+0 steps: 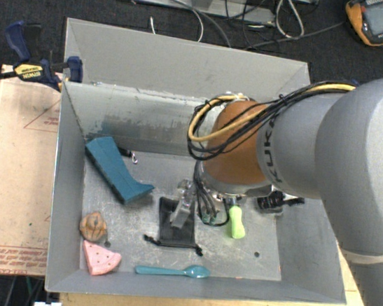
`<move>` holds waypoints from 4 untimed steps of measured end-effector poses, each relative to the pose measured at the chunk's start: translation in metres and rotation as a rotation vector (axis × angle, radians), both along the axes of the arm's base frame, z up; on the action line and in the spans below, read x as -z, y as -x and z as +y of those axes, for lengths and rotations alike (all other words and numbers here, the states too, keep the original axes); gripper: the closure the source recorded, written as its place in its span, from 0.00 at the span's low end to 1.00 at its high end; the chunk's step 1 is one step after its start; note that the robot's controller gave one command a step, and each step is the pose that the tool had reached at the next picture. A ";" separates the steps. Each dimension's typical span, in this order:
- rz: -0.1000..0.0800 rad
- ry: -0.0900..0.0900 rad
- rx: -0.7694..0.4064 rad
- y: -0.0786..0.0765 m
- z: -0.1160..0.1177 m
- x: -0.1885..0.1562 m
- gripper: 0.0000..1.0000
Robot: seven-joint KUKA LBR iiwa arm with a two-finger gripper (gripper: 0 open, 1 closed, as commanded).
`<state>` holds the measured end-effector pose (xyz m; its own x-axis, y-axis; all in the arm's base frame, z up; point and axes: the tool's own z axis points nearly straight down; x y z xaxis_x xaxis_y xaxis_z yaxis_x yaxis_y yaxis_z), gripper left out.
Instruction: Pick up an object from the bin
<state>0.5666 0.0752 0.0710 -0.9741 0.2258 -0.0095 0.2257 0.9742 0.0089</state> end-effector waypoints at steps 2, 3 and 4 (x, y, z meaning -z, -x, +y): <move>0.005 0.000 -0.001 0.002 0.000 -0.057 1.00; 0.000 0.000 -0.001 0.000 0.000 -0.098 1.00; -0.001 -0.001 -0.003 0.000 0.000 -0.123 1.00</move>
Offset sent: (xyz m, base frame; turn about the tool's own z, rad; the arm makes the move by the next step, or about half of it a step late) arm 0.0001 0.0000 0.1335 0.0001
